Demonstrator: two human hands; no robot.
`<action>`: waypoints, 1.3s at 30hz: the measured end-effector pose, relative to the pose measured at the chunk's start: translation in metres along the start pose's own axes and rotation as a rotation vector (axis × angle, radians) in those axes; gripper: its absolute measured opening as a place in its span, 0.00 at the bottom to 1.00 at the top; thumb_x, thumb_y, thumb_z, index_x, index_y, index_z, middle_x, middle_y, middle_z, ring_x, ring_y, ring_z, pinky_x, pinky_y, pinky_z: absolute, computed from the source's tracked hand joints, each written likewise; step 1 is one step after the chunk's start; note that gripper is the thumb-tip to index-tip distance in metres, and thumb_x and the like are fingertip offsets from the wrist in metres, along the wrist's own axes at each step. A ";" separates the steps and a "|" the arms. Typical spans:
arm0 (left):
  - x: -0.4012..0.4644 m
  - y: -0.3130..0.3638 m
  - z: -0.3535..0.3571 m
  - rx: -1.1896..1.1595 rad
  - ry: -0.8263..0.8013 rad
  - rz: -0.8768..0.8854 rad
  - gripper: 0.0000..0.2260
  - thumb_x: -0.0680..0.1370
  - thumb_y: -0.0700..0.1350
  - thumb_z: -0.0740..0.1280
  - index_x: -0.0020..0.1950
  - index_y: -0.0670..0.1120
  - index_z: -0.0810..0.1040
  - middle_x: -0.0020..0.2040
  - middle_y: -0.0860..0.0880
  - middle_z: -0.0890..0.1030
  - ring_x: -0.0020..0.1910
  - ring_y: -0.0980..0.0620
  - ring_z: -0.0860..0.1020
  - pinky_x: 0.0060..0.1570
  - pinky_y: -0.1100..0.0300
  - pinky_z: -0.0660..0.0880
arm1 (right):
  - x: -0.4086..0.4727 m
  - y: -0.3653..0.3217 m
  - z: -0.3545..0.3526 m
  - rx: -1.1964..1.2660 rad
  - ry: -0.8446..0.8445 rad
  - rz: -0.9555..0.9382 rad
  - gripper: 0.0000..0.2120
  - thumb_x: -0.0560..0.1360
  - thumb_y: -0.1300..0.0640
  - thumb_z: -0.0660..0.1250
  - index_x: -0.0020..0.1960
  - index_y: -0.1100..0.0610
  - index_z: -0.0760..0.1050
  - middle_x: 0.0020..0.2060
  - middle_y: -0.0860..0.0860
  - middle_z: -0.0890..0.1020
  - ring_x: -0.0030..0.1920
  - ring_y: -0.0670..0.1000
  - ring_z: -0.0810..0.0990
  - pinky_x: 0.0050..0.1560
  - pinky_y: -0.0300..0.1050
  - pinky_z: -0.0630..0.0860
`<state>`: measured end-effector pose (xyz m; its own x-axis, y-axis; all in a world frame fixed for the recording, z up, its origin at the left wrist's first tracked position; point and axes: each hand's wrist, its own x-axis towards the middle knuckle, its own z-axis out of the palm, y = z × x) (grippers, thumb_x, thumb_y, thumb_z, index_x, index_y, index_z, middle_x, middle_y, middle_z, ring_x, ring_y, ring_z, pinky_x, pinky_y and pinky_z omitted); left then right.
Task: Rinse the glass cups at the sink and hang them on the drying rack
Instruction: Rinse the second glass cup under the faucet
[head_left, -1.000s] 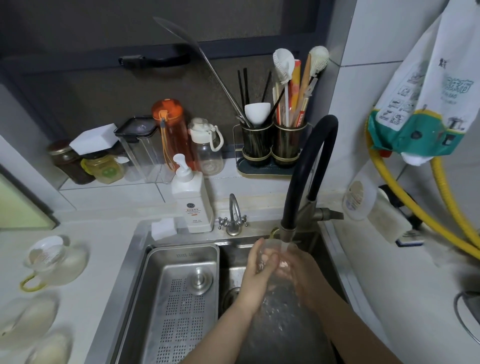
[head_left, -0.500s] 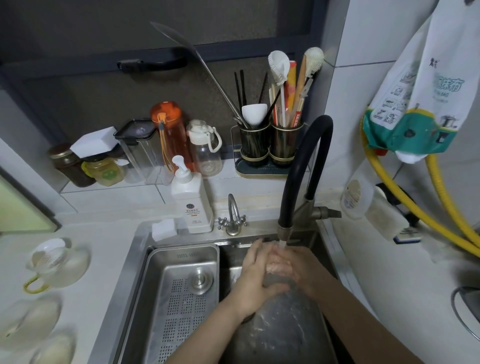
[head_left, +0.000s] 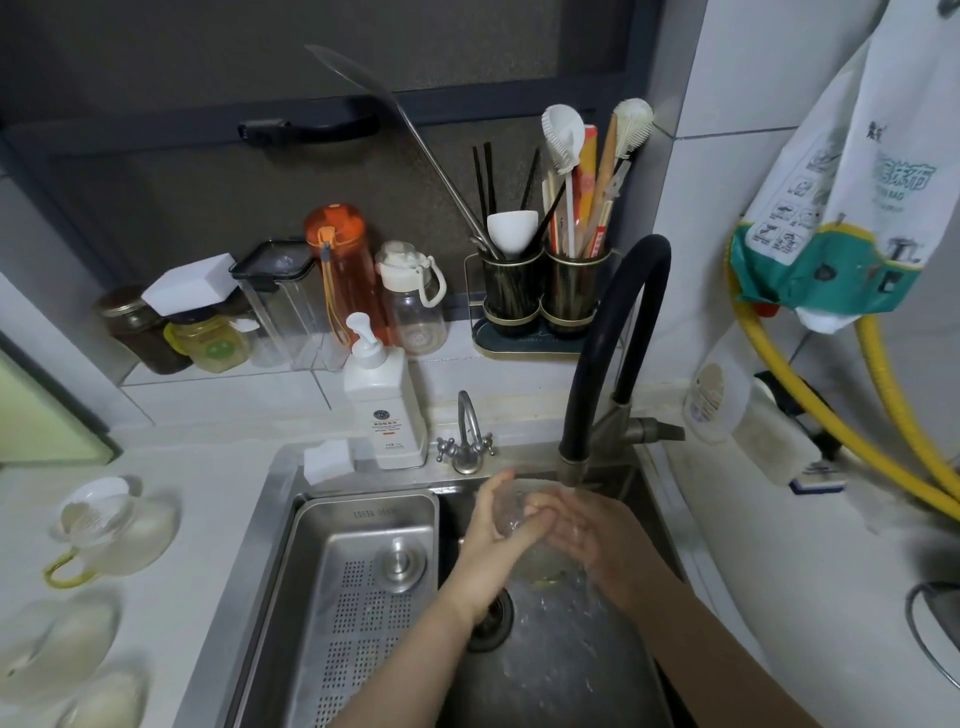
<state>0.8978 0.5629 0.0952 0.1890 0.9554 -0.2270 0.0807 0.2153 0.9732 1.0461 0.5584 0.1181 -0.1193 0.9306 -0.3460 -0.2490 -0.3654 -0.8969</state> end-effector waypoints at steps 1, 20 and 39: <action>0.001 0.000 0.001 -0.054 0.014 -0.037 0.35 0.60 0.67 0.73 0.64 0.67 0.67 0.67 0.53 0.70 0.66 0.57 0.70 0.68 0.55 0.67 | -0.002 -0.002 0.001 -0.089 -0.036 -0.042 0.18 0.70 0.49 0.68 0.53 0.60 0.80 0.51 0.59 0.83 0.53 0.56 0.83 0.55 0.51 0.79; 0.012 0.009 0.003 -0.193 0.070 -0.258 0.11 0.78 0.58 0.61 0.47 0.54 0.79 0.44 0.53 0.83 0.40 0.59 0.82 0.42 0.58 0.76 | 0.004 -0.019 0.018 -0.528 -0.265 0.130 0.16 0.79 0.61 0.58 0.66 0.62 0.70 0.65 0.58 0.74 0.66 0.54 0.72 0.65 0.44 0.68; 0.021 0.005 -0.019 -0.206 -0.077 -0.572 0.30 0.77 0.66 0.53 0.61 0.43 0.77 0.56 0.40 0.82 0.53 0.42 0.81 0.53 0.47 0.78 | -0.021 0.009 -0.006 -0.967 -0.316 -0.191 0.09 0.78 0.52 0.60 0.49 0.54 0.78 0.44 0.49 0.81 0.45 0.46 0.80 0.49 0.41 0.76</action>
<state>0.8831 0.5878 0.0958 0.2429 0.6612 -0.7098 0.0006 0.7316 0.6817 1.0525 0.5361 0.1158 -0.4408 0.8721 -0.2123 0.5718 0.0905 -0.8154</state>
